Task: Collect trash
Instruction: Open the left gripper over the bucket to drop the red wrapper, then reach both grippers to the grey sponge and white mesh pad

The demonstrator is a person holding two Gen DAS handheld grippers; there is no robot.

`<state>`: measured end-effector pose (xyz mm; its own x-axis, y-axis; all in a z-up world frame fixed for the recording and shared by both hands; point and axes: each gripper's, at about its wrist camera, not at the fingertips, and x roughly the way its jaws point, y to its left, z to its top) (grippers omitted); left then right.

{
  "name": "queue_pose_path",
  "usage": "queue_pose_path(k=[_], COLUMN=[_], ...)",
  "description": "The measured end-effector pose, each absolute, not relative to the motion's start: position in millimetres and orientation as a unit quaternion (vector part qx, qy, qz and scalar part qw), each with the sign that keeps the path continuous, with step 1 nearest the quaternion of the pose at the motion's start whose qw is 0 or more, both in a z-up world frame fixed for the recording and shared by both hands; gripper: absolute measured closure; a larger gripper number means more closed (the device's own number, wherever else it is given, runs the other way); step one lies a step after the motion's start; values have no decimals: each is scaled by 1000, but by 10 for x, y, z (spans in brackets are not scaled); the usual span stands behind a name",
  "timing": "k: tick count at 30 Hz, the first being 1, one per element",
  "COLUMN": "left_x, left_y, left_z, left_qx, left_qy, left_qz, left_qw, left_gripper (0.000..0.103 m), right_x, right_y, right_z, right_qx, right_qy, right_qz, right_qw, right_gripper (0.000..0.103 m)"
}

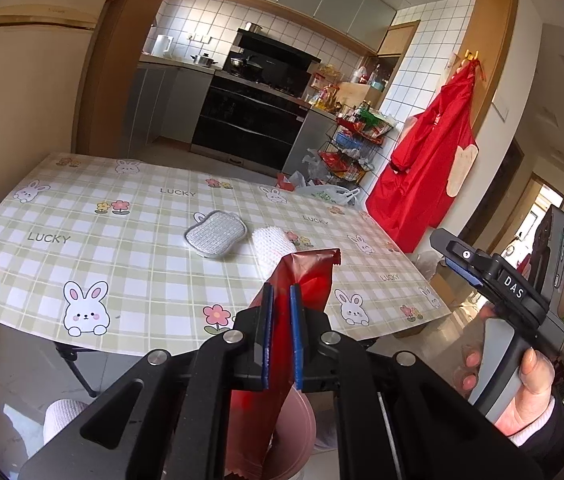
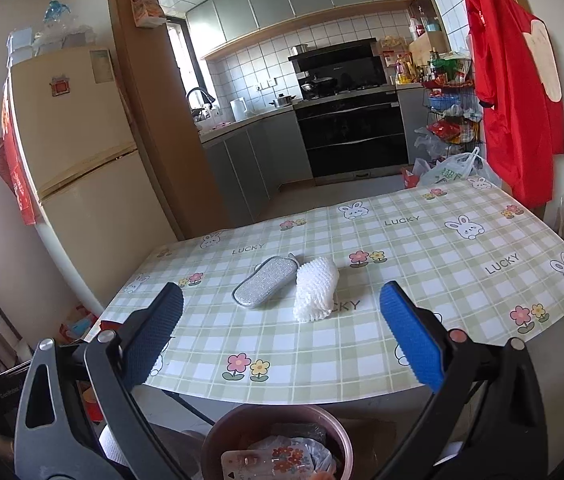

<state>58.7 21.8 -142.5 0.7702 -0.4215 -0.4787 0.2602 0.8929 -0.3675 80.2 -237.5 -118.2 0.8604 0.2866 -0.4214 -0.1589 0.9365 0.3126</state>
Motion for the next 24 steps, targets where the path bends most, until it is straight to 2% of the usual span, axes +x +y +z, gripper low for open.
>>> queue_pose_path(k=[4,6,8,10,11,14,16,24], left_x=[596,596,589,573,568,552,547,642], left_y=[111,78,61,67,72,103,124,264], left_z=[-1445,-1457,-1460,-1455,-1450,-1443,-1431,-1573], left_qx=[-136,-136,-139,-146,-147,-147,-142,-129], left_qy=[292,294,294,287,284,278,275,301], left_qz=[-200,-208,-216,-218,-216,-200,-181,-113], left_qw=[925,923,921,921,922,928,933,938], left_gripper=[93,86,56,41,37,9,6,6], right_x=[806,808,810,812,811,811,809,834], right_y=[-2422,-2423,-2419,-2399,-2390,-2356,-2335,-2298], right_z=[-1200,-1207,-1217,-1230,-1232,-1239,-1253,-1376], right_qx=[140,140,140,138,136,127,124,116], right_qy=[238,238,240,242,243,244,245,253], right_qz=[113,113,115,117,116,114,115,109], right_qw=[955,954,954,953,953,955,954,954], right_gripper=[6,6,6,6,6,6,6,6])
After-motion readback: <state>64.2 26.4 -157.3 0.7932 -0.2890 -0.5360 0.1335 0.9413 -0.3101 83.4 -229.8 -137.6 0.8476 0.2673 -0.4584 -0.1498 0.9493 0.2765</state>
